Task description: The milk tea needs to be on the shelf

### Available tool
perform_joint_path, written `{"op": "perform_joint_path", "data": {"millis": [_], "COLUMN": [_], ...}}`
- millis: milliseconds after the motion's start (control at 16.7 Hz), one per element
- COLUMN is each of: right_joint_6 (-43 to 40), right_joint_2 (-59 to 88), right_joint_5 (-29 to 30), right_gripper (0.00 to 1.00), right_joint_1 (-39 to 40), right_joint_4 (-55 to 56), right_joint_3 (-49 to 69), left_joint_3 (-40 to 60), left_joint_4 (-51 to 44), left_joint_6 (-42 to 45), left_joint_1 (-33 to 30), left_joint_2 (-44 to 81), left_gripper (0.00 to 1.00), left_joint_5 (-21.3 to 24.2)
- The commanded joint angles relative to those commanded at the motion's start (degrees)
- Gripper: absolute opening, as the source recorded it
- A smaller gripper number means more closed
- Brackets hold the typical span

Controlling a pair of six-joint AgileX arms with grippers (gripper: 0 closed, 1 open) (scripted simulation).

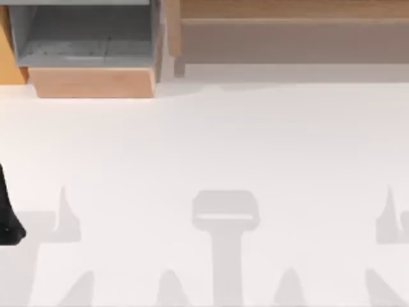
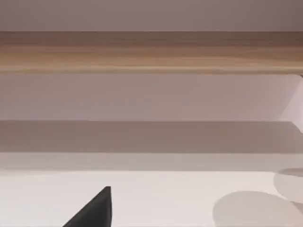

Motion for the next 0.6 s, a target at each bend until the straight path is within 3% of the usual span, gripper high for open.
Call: {"op": "perform_joint_path", "data": {"millis": [300, 600], "right_joint_6": [0.1, 0.6], "right_joint_2": [3.5, 21.3], "right_joint_5": [-1.2, -6.9], "right_gripper": [1.0, 1.0], "right_joint_1": [-1.4, -7.4], "right_joint_4": [3.2, 17.3], "right_joint_3": [0.8, 4.9], "left_joint_3": [0.0, 0.0], "left_joint_4": [0.0, 0.0], "left_joint_6": [0.0, 0.0], "left_joint_1": [0.0, 0.0], "left_joint_2": [0.0, 0.0], "left_gripper": [1.0, 1.0], "left_joint_5": [0.0, 0.0]}}
